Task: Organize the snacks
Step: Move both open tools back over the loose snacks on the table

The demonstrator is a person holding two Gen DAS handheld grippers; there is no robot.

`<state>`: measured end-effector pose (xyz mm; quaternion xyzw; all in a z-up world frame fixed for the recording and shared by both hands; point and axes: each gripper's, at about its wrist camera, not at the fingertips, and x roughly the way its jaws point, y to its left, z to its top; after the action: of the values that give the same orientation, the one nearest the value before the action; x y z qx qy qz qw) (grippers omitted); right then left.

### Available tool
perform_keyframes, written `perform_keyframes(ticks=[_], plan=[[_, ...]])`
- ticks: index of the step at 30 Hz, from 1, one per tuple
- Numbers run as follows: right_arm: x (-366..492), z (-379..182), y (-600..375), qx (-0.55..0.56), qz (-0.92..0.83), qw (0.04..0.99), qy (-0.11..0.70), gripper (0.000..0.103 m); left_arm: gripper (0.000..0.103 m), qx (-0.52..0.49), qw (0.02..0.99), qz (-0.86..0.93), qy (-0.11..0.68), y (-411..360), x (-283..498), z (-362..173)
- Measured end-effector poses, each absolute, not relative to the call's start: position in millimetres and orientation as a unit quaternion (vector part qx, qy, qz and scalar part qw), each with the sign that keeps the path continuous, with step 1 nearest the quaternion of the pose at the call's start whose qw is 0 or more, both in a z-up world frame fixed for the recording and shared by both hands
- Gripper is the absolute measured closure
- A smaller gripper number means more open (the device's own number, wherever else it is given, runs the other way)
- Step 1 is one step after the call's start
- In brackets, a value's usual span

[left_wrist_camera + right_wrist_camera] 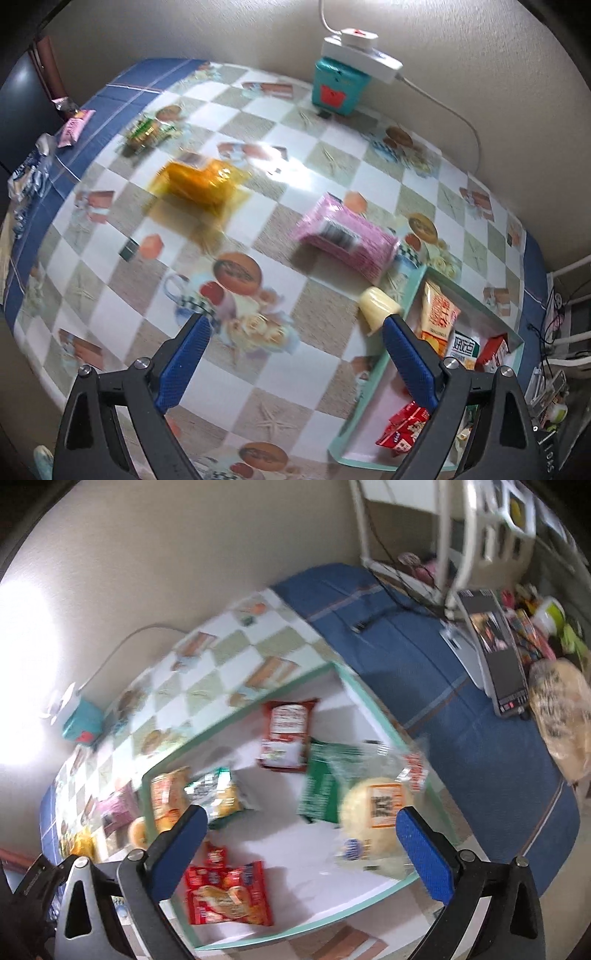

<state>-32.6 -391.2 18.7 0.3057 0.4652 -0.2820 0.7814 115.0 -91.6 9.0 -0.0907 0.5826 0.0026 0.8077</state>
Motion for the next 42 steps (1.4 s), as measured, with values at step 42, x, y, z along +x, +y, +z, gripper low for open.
perform_keyframes(ticks=[42], plan=[[92, 6, -165, 0.165, -0.117, 0.828, 0.523, 0.0, 0.008, -0.205, 0.8, 0.088, 0.556, 164, 155, 8]])
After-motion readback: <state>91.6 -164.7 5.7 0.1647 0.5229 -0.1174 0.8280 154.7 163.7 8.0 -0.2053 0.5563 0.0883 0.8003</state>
